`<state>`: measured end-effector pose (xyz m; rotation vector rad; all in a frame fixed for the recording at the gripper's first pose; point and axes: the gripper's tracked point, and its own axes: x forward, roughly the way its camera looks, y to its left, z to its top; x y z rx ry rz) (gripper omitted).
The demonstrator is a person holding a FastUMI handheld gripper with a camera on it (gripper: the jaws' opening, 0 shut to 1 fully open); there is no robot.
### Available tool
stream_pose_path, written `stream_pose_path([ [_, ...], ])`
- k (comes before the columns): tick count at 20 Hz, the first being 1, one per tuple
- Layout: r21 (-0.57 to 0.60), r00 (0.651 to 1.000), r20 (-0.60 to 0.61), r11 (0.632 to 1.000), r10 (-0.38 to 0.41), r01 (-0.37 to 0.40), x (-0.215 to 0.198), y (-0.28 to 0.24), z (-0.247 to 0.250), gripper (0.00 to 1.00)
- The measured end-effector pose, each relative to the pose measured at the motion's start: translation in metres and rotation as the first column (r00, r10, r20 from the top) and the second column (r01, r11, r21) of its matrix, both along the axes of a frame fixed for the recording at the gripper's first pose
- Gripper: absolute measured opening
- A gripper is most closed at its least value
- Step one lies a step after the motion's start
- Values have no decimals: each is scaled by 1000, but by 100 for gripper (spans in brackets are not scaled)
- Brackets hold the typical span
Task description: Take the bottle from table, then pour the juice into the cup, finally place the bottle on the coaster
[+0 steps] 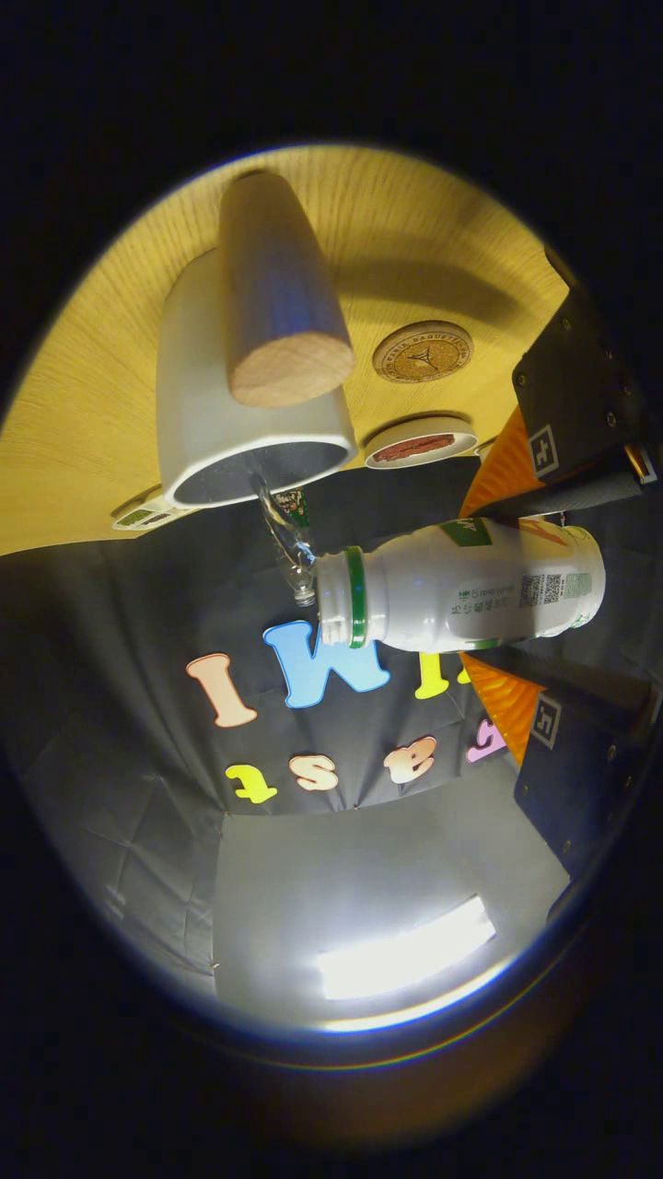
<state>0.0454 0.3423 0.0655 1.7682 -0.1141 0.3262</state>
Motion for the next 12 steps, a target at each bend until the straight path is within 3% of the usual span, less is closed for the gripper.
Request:
stream_pose_path([
  [12,31,1000,7,1000,5,-5,0,2,5,70],
])
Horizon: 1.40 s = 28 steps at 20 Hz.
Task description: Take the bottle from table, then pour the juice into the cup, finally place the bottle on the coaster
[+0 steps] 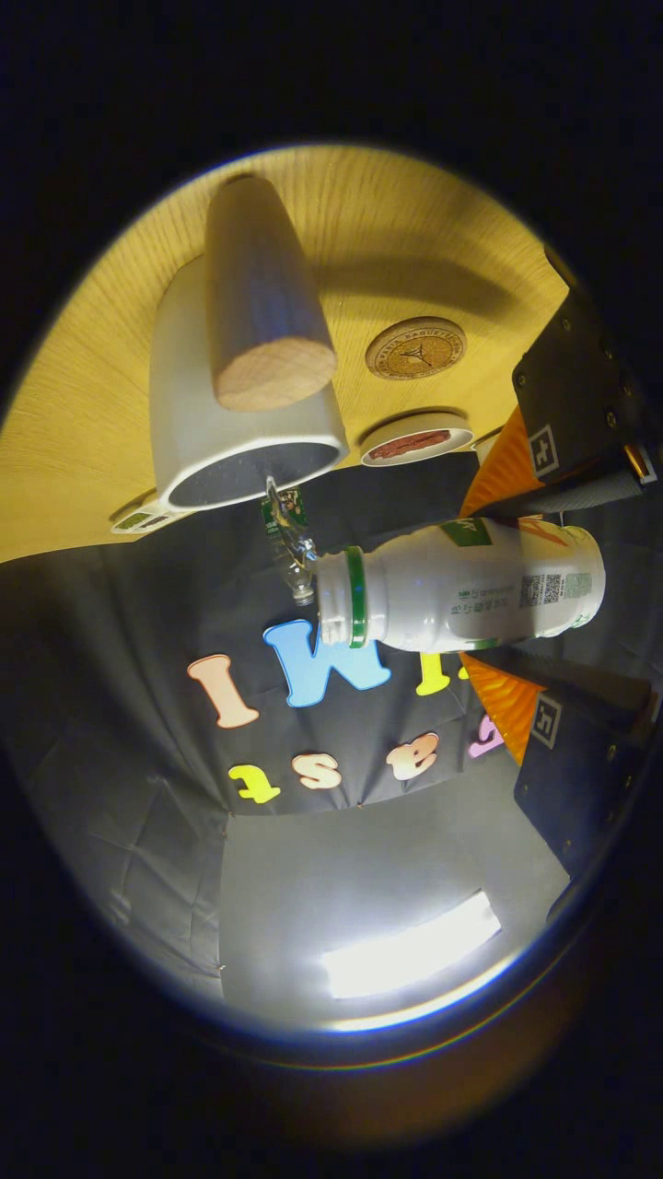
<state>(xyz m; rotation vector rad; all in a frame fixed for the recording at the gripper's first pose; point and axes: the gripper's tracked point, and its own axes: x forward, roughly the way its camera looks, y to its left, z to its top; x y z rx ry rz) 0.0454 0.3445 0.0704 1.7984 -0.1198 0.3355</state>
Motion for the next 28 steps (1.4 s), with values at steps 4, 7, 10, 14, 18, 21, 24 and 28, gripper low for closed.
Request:
stream_pose_path([
  [4,9,1000,0,1000,-1,1,-1,0,0,70],
  [7,11,1000,1,1000,2,-2,-1,1,1,70],
  [10,15,1000,2,1000,2,-2,0,0,2,70],
  [14,25,1000,2,1000,2,-2,-1,1,1,70],
  [18,30,1000,1,1000,4,-4,0,2,2,70],
  [21,37,1000,1,999,7,-7,0,3,2,70],
  [24,43,1000,0,999,7,-7,-1,2,3,70],
  [28,50,1000,-2,999,10,-9,0,3,3,70],
])
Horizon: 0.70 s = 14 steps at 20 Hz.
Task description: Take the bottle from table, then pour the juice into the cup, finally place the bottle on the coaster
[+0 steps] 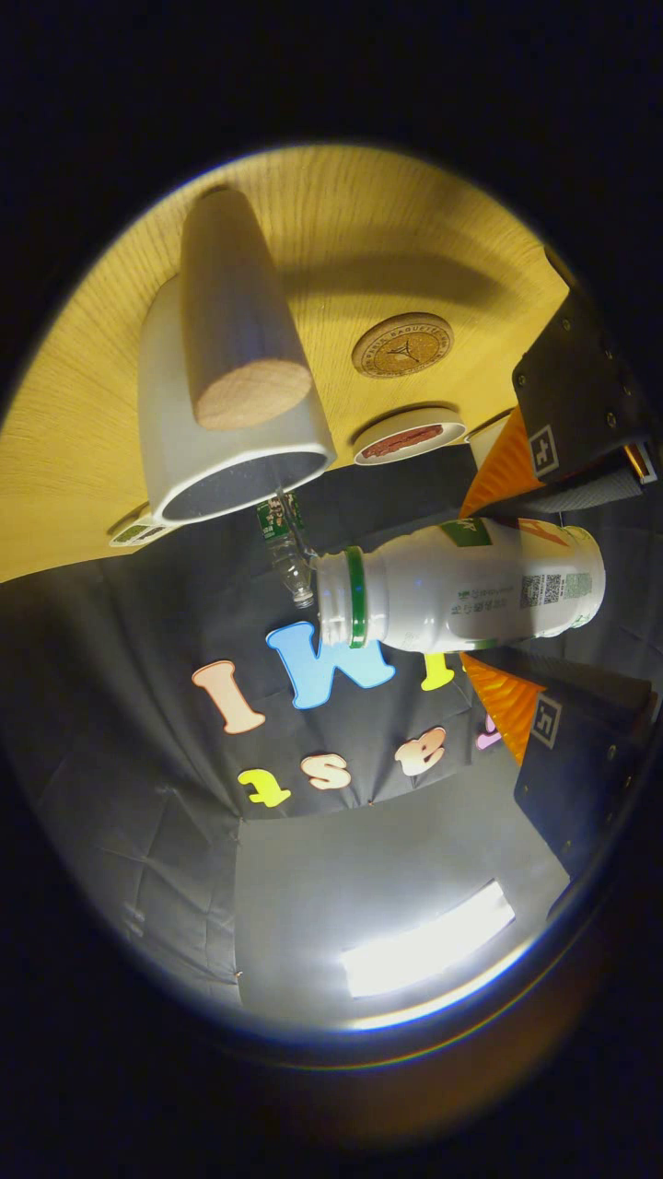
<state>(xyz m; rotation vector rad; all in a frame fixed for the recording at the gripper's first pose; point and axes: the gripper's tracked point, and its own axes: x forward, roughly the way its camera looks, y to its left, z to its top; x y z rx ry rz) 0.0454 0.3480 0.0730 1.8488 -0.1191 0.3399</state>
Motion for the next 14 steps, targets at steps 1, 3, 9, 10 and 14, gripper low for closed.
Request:
stream_pose_path([
  [1,3,1000,-2,1000,0,0,0,0,0,70],
  [3,8,1000,-2,1000,0,0,0,0,1,70],
  [9,24,1000,-4,1000,-2,2,-1,-2,1,70],
  [10,26,1000,-5,1000,-2,2,-1,-2,1,70],
  [14,45,1000,-9,999,-5,5,-1,-2,1,70],
])
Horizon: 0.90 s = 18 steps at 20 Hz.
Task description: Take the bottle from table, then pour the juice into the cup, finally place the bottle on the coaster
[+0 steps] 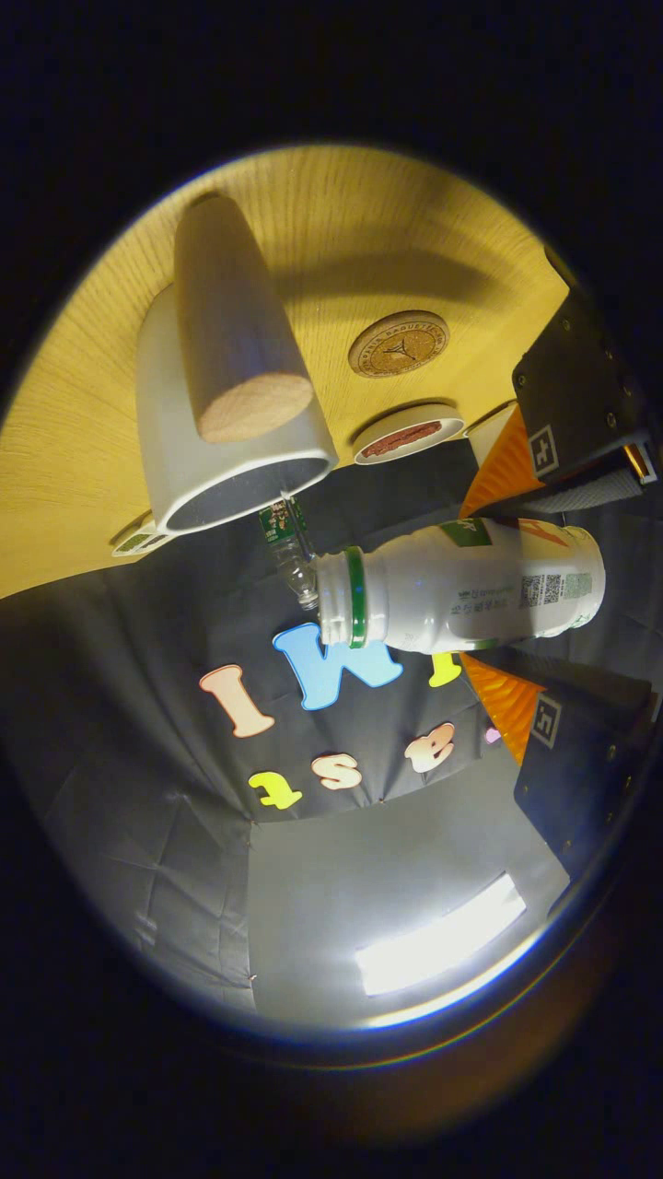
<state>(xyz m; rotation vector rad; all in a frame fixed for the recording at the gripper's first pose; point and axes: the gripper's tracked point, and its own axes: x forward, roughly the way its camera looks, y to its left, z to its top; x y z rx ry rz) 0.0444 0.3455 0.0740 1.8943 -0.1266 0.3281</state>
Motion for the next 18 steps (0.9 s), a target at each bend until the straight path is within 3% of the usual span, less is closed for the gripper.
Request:
stream_pose_path([
  [18,96,999,-23,995,-28,30,-3,-4,5,70],
])
